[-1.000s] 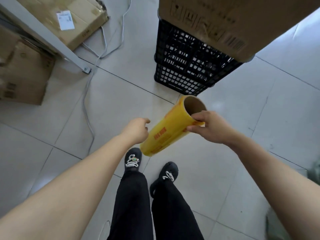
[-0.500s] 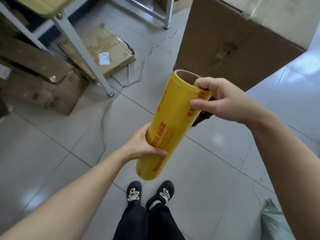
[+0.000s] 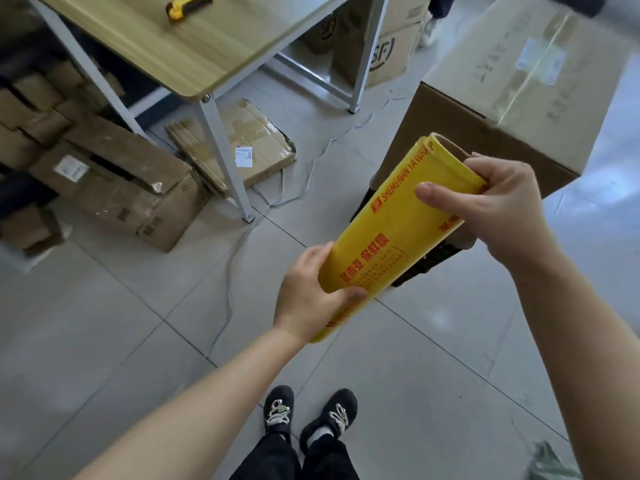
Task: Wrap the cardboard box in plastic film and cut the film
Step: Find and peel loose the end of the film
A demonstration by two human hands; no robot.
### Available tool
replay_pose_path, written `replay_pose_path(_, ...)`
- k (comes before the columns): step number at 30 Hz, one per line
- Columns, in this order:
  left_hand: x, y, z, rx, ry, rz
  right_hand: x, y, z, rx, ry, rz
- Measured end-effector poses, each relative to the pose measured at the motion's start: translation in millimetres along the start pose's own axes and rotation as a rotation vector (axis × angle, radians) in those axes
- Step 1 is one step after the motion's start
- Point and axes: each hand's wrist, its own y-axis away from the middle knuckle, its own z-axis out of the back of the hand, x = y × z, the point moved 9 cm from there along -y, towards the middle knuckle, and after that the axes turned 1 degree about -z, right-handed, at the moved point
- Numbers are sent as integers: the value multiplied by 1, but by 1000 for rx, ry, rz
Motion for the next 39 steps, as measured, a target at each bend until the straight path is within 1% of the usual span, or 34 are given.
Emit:
replay_pose_path(3,-4,7,16,-79,-29,-42,7,4,6,-34,-108,-31)
replay_pose_path(6,-9,12,23,-89,-50,-34,10,10,7,-55,-121,-52)
replay_pose_path(8,-7,12,22,-46,-54,13,11,14,6,-70,-114,-60)
replay_pose_path(10,-5,8,19,45,-31,52,12,18,5,-84,-108,-68)
replay_pose_path(13,0,4,18,158,93,82,11,24,5,-102,-104,-78)
replay_pose_path(15,5,1,23,160,109,73,9,27,7,-109,-112,-88)
replay_pose_path(20,25,0,30,152,59,104,7,33,13,-165,-116,-99)
replay_pose_path(23,21,-1,25,205,-31,87,7,35,13,-181,-104,-96)
replay_pose_path(27,26,2,21,305,-72,65,5,39,16,-210,-89,-103)
replay_pose_path(31,33,2,20,336,-226,66,4,41,16,-232,-80,-117)
replay_pose_path(33,34,0,20,316,-211,92,3,41,15,-230,-81,-123)
replay_pose_path(35,39,-1,23,272,-123,149,1,42,15,-236,-87,-132)
replay_pose_path(37,46,1,22,300,-93,198,-2,42,16,-247,-98,-143)
replay_pose_path(39,54,4,21,329,-134,215,-3,42,18,-256,-110,-146)
